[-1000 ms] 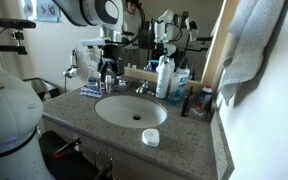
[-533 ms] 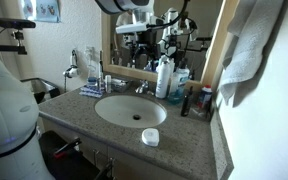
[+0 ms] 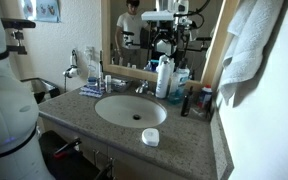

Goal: Remove the black cap off the mouth wash bottle

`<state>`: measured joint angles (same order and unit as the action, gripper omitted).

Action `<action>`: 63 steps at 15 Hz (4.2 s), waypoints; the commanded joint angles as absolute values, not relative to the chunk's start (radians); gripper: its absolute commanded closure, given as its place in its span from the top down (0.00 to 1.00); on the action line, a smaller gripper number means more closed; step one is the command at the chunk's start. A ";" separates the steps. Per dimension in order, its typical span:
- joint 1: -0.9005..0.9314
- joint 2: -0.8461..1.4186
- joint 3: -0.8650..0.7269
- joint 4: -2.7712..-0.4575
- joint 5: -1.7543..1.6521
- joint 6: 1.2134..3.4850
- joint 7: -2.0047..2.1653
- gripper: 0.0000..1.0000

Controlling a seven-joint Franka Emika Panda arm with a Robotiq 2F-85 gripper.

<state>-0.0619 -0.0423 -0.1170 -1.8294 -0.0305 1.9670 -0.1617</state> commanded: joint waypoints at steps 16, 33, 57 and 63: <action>-0.195 0.434 -0.082 -1.275 0.141 1.953 -0.265 1.00; -0.197 0.625 -0.087 -0.998 0.112 1.780 -0.210 0.27; -0.185 0.459 -0.111 -1.032 0.089 1.771 -0.159 0.20; -0.212 0.336 -0.138 -1.321 0.119 1.884 -0.135 0.20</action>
<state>-0.2097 0.4227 -0.1313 -1.1241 0.1010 1.7912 -0.1553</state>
